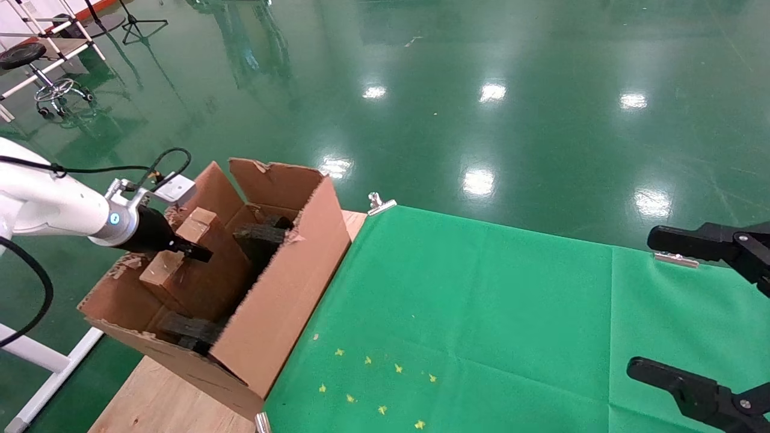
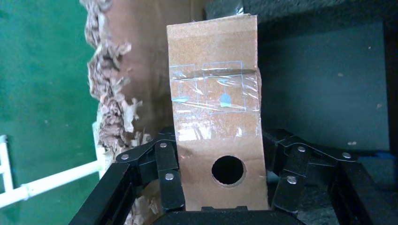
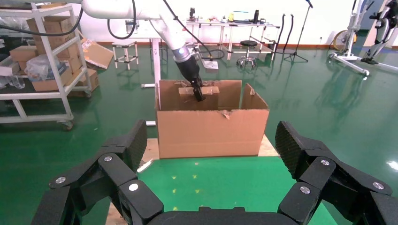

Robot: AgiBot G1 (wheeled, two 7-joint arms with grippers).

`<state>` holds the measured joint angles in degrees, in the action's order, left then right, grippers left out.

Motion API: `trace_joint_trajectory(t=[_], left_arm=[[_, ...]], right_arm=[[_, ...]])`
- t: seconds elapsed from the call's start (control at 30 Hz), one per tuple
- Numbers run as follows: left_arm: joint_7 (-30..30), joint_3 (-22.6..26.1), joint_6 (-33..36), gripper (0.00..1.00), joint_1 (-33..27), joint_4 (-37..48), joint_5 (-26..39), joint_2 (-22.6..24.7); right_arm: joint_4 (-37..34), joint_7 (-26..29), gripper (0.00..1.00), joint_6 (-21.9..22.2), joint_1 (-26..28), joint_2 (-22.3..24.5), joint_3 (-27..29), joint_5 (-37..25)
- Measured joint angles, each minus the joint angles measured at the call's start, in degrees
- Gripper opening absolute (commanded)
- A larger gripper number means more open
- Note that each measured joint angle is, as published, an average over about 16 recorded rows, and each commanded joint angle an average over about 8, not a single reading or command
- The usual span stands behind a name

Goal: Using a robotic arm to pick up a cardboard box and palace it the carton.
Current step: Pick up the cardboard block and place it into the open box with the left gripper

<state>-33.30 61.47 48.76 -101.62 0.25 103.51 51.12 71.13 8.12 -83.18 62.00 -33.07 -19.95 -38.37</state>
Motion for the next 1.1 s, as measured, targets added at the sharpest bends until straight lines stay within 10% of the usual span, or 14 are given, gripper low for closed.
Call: trace_joint_trajectory(t=[0.3,0.57,1.1], left_arm=[[-0.1,-0.8,-1.7,0.04,2.7,-0.1,-1.1,0.4],[-0.1,-1.3,-3.3,1.0,4.0,-0.3,-1.9,0.6],[-0.1,-1.4,-3.5,1.0,3.9,-0.4,-2.0,0.6]], right_arm=[[0.0,0.0,1.0,0.0,0.0,0.0,0.0,0.0],[0.0,0.0,1.0,0.0,0.0,0.0,0.0,0.0],[0.0,0.0,1.0,0.0,0.0,0.0,0.0,0.0]])
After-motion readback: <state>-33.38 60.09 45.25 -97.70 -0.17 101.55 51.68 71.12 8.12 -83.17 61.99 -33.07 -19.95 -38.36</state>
